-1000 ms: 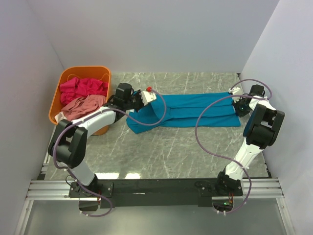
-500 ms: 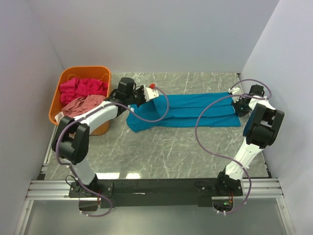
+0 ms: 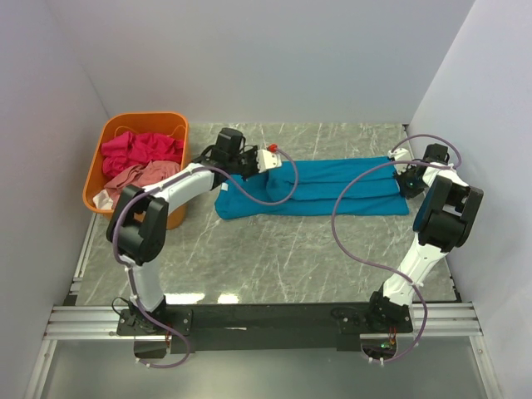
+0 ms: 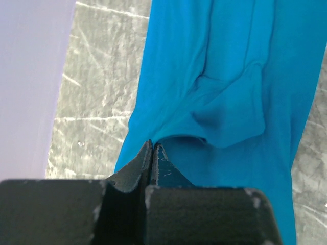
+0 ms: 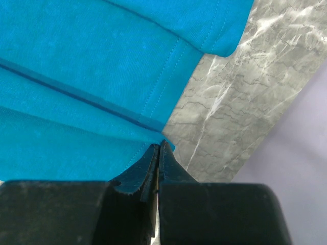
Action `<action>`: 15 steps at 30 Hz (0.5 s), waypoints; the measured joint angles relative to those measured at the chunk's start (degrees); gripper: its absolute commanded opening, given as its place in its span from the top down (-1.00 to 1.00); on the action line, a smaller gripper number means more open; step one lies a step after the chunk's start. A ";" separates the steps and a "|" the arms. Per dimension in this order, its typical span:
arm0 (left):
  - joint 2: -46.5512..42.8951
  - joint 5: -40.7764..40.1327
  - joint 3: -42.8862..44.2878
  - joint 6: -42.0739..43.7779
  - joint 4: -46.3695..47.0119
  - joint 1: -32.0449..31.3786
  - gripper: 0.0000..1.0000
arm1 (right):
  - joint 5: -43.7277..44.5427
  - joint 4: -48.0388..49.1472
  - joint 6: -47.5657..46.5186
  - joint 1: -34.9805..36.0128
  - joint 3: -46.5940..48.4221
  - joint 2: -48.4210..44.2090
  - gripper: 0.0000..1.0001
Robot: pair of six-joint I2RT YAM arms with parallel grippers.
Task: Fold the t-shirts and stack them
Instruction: Fold the tshirt
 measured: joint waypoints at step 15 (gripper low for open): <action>4.66 -0.22 6.19 1.42 -1.60 -1.29 0.99 | 0.37 0.33 0.00 0.07 0.00 0.24 0.99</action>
